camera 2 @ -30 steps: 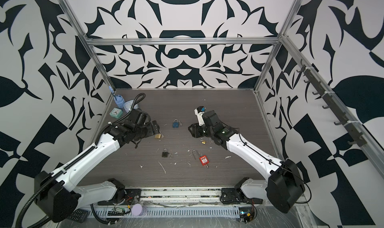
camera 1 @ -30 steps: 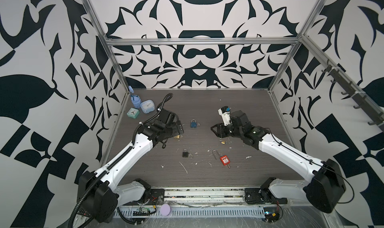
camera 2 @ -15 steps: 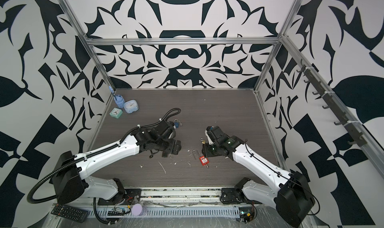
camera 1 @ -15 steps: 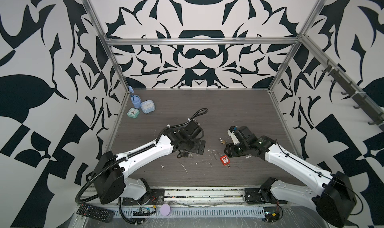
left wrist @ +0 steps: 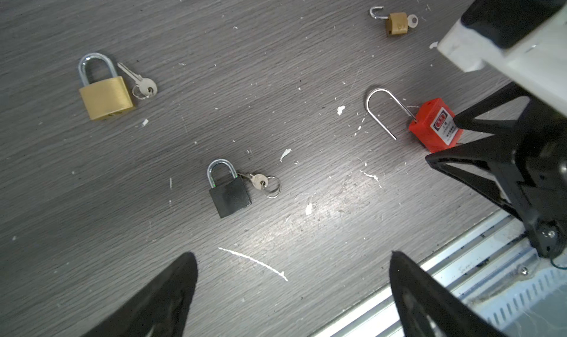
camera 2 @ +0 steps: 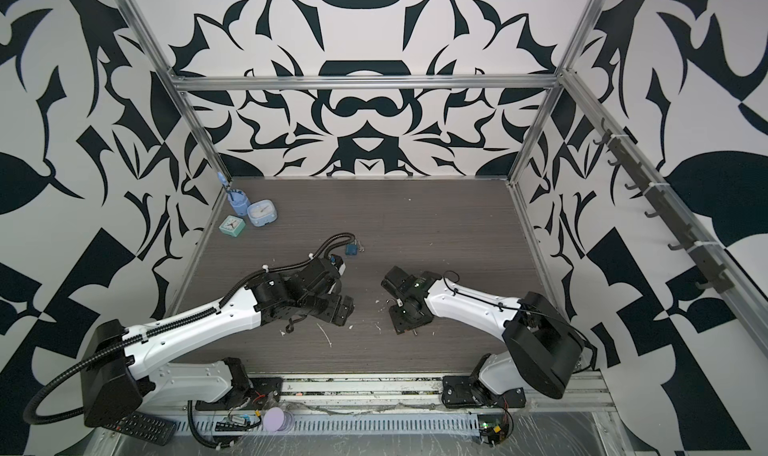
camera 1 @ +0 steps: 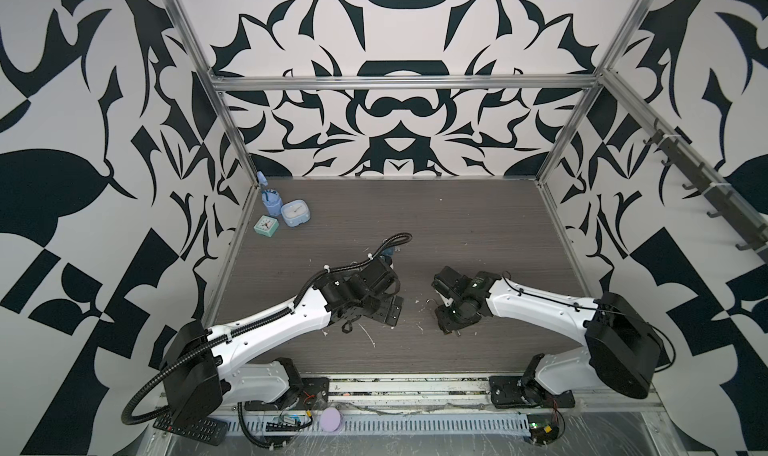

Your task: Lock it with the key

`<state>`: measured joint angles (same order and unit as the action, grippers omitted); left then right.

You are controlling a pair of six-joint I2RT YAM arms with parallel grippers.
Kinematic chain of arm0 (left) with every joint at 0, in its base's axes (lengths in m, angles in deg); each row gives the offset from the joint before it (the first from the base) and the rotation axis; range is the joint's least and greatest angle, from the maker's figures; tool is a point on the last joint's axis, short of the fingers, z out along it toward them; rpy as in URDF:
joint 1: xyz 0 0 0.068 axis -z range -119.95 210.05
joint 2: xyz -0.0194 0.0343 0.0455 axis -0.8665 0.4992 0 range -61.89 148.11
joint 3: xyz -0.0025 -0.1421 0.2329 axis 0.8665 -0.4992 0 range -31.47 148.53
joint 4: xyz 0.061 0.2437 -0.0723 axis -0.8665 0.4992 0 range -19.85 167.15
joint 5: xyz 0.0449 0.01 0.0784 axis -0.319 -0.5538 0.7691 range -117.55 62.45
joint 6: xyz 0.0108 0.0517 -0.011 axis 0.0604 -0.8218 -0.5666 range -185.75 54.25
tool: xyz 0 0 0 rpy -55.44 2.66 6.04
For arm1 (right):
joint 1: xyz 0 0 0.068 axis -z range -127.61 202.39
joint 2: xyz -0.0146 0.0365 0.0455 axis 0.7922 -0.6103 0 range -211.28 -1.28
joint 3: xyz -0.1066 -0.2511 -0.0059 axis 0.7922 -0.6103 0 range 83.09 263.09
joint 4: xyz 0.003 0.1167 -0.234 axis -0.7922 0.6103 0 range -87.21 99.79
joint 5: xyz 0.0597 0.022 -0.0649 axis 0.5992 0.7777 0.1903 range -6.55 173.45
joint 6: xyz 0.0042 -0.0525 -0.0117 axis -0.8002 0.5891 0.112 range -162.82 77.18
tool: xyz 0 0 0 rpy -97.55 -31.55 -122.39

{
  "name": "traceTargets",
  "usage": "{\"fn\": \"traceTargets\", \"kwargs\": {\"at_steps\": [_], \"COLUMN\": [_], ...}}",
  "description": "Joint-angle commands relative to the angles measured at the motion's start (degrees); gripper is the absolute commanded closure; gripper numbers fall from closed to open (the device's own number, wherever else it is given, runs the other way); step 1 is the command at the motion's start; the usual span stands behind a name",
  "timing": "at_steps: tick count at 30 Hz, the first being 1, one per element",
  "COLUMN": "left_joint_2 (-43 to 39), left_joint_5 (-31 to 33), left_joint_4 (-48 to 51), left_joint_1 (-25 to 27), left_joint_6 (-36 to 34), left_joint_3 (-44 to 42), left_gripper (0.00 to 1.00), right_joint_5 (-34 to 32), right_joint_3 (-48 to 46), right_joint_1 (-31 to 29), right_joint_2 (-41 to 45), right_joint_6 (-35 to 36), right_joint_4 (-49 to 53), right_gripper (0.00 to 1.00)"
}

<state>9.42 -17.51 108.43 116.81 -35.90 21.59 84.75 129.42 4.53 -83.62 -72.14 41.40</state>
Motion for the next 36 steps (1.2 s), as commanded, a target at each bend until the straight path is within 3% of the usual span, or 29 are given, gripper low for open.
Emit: {"fn": "traceTargets", "kwargs": {"at_steps": [1, 20, 28, 33, 36], "left_joint_2": [-0.1, 0.5, 0.5, 6.8, 13.0], "left_joint_5": [1.7, 4.7, 4.2, -0.5, -3.0], "left_joint_4": [-0.4, 2.0, 2.5, 3.5, 8.8], "left_joint_1": [0.0, 0.0, 0.0, 0.4, 0.9], "left_joint_6": [0.4, 1.2, 5.7, 15.2, 22.4], "left_joint_3": [-0.5, 0.7, 3.8, 6.6, 10.8], "left_gripper": [0.01, 0.01, 0.01, 0.01, 0.01], "right_joint_5": [-3.1, 4.3, -7.3, -11.4, -14.6], "right_joint_3": [1.9, 6.7, 7.7, 2.3, -1.7], "right_joint_1": [-0.9, -5.6, -2.9, 2.9, 5.7], "right_joint_2": [-1.3, -6.4, 5.7, 13.5, 19.0], "right_joint_6": [-0.8, -5.9, -3.6, -7.1, -9.0], "right_joint_4": [-0.1, -9.3, -0.7, 2.7, 2.2], "right_gripper": [0.43, 0.44, 0.42, 0.4, 0.38]}}
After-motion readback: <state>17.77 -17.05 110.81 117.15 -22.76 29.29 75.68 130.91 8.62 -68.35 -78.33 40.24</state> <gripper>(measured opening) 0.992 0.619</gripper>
